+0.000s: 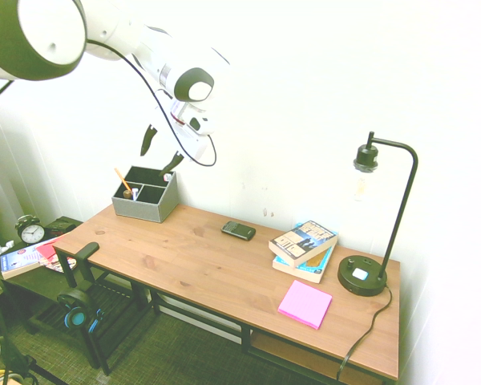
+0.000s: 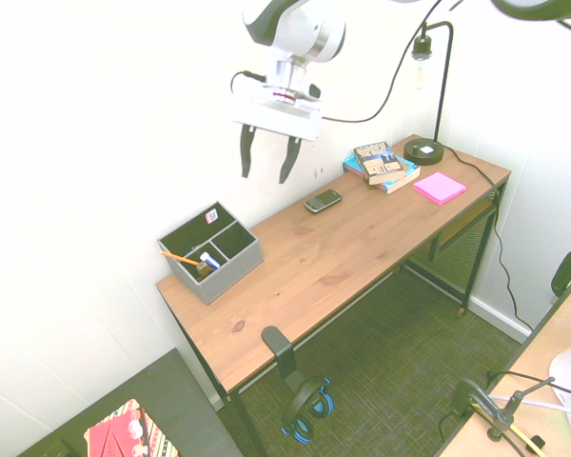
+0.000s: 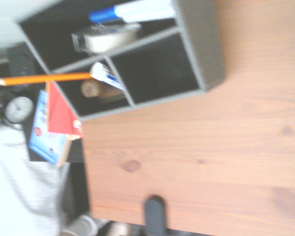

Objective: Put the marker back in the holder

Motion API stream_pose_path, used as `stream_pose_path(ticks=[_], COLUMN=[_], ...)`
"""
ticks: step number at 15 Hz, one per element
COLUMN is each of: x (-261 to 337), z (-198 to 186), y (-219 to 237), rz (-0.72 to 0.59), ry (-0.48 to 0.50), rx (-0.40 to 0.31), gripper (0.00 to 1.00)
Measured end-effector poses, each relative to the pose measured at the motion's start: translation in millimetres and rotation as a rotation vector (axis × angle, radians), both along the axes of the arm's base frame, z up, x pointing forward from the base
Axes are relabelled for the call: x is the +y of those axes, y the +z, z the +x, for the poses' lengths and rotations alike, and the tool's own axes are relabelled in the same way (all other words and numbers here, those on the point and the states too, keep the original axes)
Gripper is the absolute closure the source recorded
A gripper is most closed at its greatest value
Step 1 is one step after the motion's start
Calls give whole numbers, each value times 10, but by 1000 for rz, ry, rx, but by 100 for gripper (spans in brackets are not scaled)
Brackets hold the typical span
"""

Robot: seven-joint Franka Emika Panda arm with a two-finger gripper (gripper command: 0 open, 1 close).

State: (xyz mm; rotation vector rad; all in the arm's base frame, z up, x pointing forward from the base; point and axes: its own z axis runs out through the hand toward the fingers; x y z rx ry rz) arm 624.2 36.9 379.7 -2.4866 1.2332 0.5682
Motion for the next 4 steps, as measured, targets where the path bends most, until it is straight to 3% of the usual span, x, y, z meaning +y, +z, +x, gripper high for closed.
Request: stream_pose_path(ticks=[4], x=[-242], z=[-595], y=[78], rz=[-244], ry=[126], rx=[-18], gripper=[0])
